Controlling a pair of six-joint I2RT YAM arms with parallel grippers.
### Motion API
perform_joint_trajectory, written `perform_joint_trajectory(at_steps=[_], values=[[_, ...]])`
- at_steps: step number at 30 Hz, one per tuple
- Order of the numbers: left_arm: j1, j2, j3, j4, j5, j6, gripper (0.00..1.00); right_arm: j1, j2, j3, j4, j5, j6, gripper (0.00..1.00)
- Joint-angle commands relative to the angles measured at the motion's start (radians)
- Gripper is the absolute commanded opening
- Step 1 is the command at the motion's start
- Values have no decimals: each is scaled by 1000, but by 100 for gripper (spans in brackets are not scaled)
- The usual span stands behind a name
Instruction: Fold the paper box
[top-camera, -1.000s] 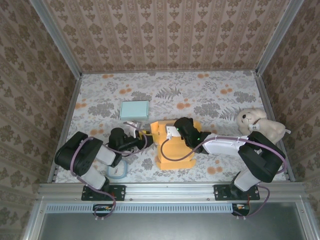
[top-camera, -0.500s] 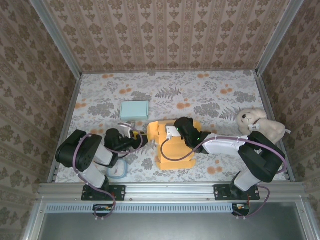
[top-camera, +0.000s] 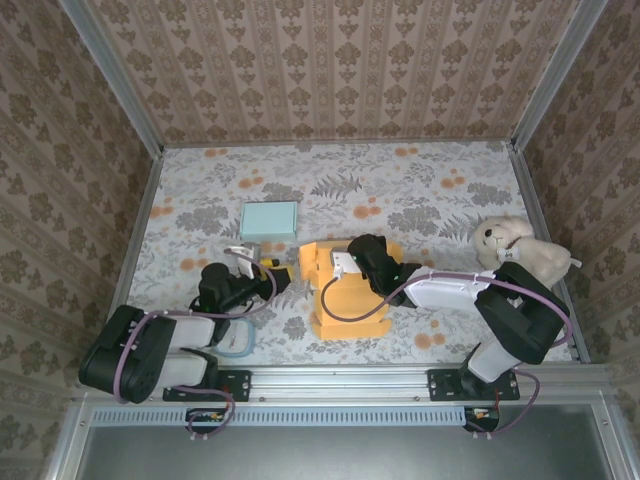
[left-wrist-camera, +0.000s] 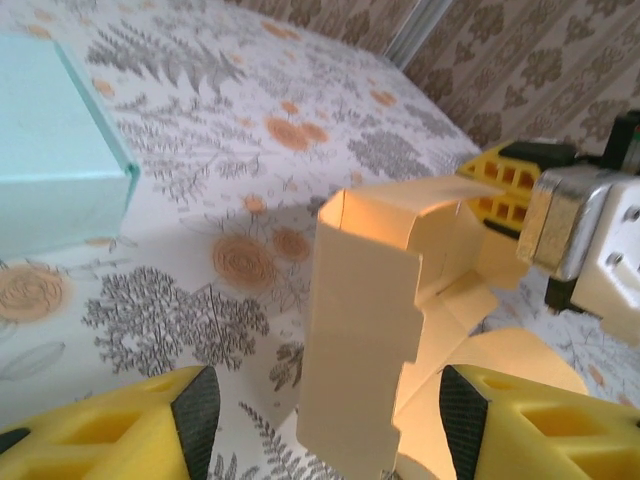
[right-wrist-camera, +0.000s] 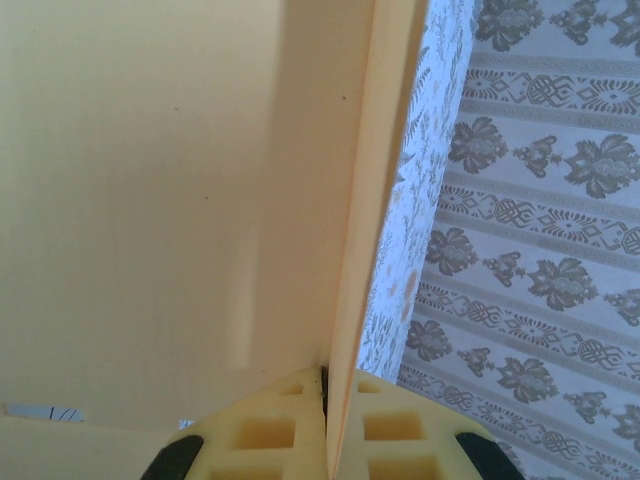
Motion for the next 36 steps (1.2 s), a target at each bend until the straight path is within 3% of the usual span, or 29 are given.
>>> perform_joint_trajectory(at_steps=[1,17,36], values=[[-13,47,27,-43,-23,40,63,6,22,9,-84,24,-11,0],[-56,351,92,254,94,-26,62,6,40,15,-90,28,-12,0],[-144,410,154,256,67,-26,60,7,46,19,-92,33,-14,0]])
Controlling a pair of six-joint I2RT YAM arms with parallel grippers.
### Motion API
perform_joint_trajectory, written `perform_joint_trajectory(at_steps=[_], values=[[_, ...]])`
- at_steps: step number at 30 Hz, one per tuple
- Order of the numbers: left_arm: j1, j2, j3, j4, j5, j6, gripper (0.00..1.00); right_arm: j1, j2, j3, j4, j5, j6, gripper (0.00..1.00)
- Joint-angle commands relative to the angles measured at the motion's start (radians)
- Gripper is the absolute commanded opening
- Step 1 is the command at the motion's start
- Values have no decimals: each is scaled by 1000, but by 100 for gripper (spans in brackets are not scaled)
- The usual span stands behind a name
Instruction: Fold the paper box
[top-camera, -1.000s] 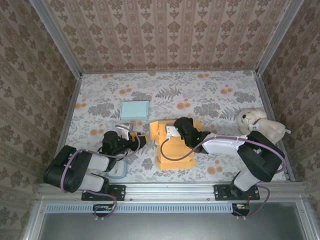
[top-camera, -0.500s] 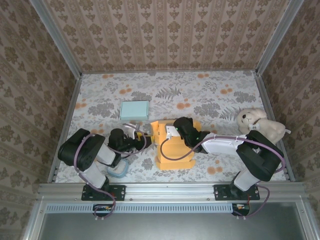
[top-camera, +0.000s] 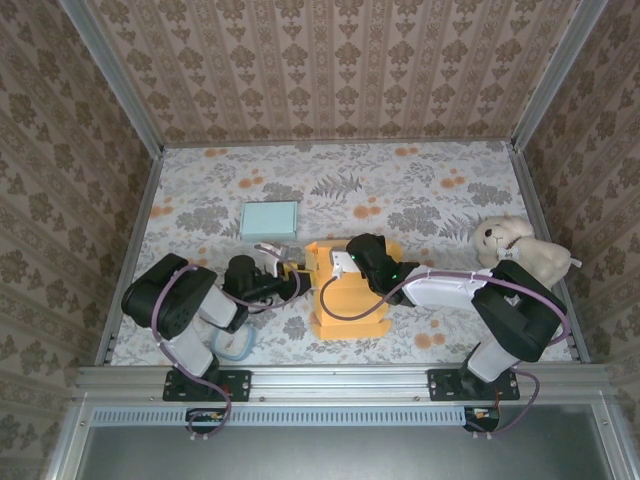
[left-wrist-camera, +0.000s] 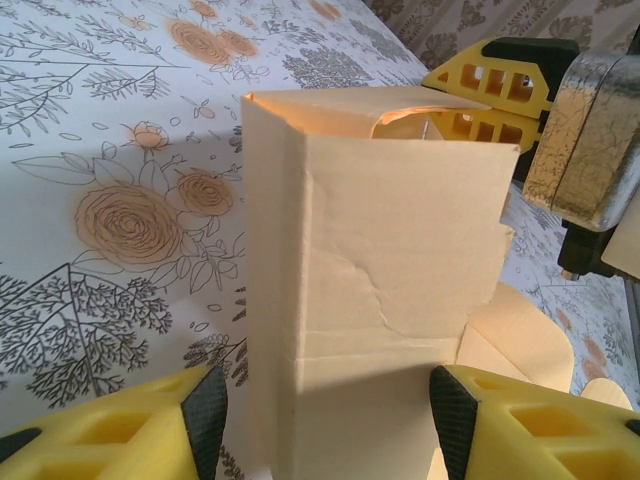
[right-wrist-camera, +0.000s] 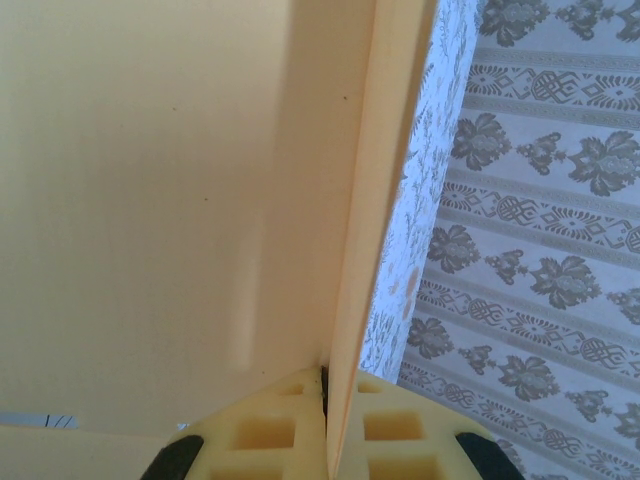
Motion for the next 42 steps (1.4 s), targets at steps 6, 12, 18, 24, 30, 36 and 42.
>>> perform_joint_trajectory(at_steps=[6,12,18,24,30,36,42], values=[[-34,15,38,23,-20,-4,59,8,28,5,-83,27,-19,0],[-43,12,57,-17,-67,-4,58,15,24,0,-73,30,-24,0],[-47,6,85,-56,-87,-12,55,17,22,1,-72,32,-25,0],[-69,-2,94,-63,-89,-13,54,18,20,2,-73,33,-27,0],[-98,-63,74,-102,-98,4,54,19,23,6,-61,53,-26,0],[-137,-120,67,-175,-133,49,54,20,-18,-6,-24,73,-12,0],[-162,-155,81,-251,-190,78,52,34,-55,-46,72,77,-48,0]])
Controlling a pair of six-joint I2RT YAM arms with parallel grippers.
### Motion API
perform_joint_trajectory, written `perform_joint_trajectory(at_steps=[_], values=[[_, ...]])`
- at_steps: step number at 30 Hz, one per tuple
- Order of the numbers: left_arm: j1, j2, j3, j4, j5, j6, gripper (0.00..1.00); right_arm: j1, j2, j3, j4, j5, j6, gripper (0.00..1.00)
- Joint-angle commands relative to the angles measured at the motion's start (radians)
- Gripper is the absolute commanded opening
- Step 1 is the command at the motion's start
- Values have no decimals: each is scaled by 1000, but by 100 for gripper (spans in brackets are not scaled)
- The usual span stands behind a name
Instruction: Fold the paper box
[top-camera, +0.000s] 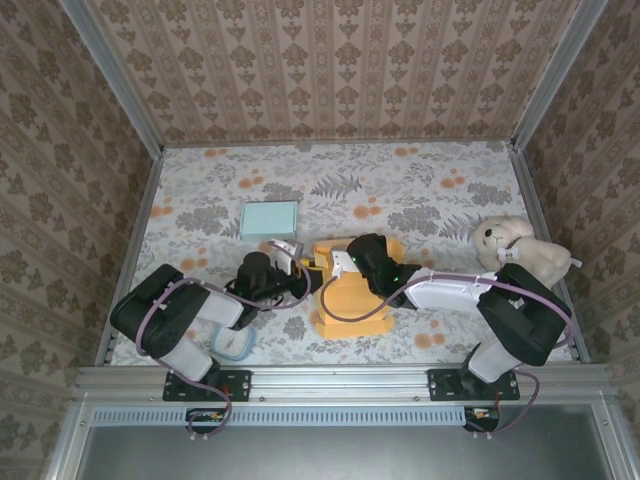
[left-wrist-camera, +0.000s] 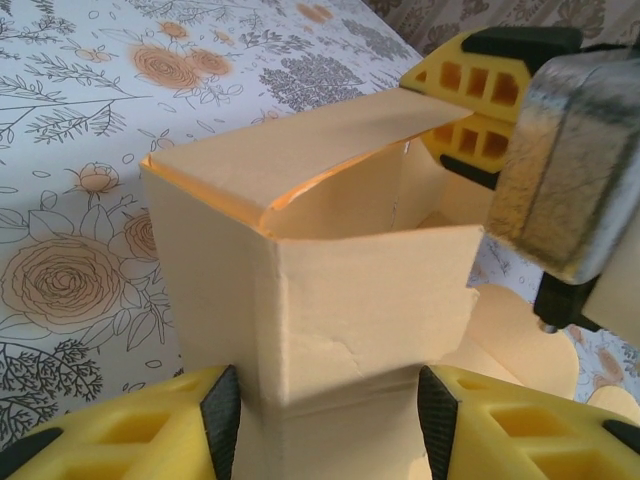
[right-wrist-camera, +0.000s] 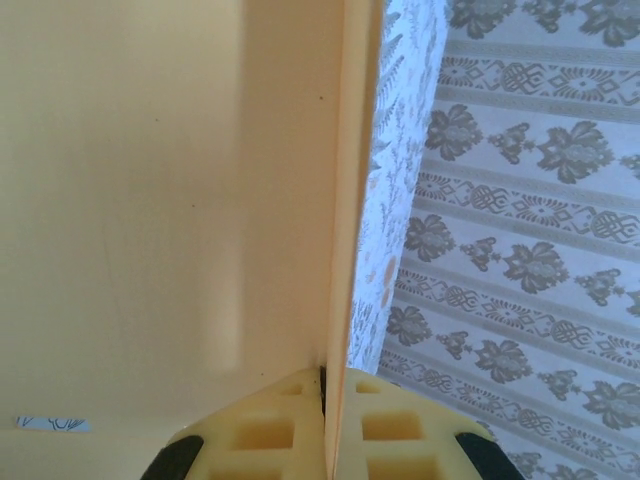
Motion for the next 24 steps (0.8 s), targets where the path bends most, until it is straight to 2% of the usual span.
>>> perform_joint_trajectory(at_steps=[1,18,24], values=[[-21,-30,12,-47,-28,42,52,15,-18,-29,51,34,-38,0],[-62,-37,7,-84,-172,62,47,56,6,-172,403,18,-200,0],[-93,-64,8,-123,-251,75,46,66,18,-176,432,30,-225,0]])
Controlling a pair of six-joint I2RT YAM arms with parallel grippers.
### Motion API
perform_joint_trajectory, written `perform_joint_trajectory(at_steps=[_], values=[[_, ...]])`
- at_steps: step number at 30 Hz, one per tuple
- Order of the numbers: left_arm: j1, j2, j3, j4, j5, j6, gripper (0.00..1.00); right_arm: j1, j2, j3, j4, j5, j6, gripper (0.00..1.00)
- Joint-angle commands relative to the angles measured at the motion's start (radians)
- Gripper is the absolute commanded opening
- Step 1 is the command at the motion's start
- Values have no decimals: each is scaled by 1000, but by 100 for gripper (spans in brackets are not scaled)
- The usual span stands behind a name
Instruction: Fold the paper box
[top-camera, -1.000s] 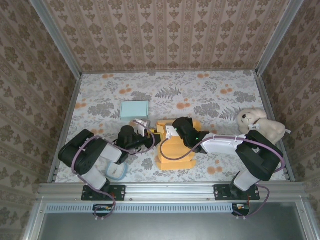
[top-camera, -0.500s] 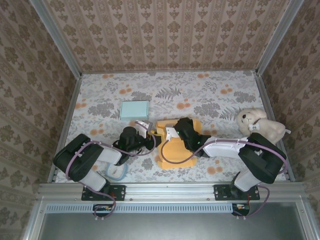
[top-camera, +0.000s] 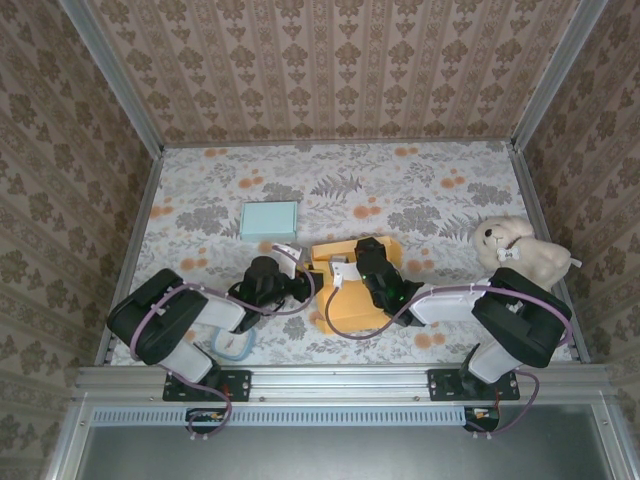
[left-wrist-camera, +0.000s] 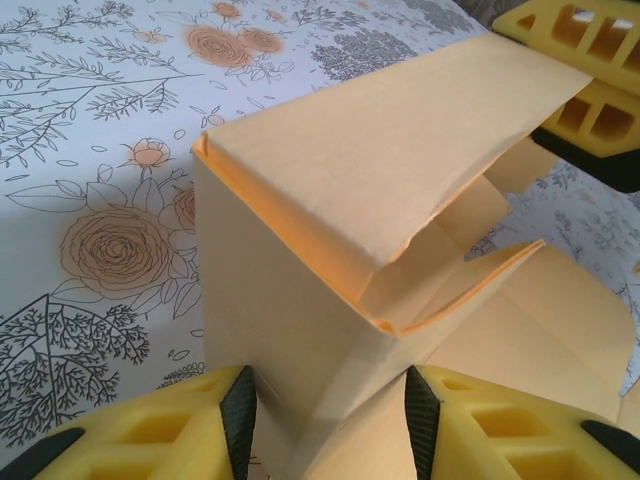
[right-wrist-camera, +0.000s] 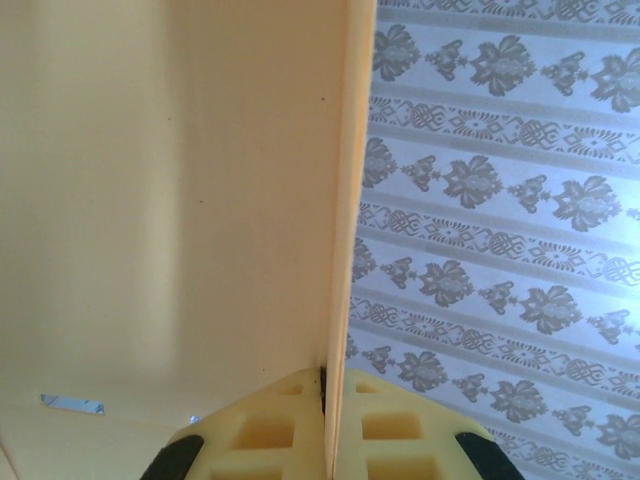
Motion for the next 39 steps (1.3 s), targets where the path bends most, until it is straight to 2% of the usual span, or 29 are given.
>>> perform_joint_trajectory(at_steps=[1,8,20,28,34,39], values=[[-26,-38,8,-35,-76,31,46,17,18,-10,32,0,-35,0],[-66,-55,21,-65,-191,38,45,16,18,2,-4,7,-19,0],[-82,35,63,0,-357,-2,44,-6,59,10,-16,2,0,0],[-125,75,85,-16,-544,5,36,-18,54,21,-51,2,29,0],[-131,77,113,-135,-707,-23,29,-23,58,28,-59,10,36,0],[-130,75,198,-376,-877,-76,24,-37,59,51,-118,22,73,0]])
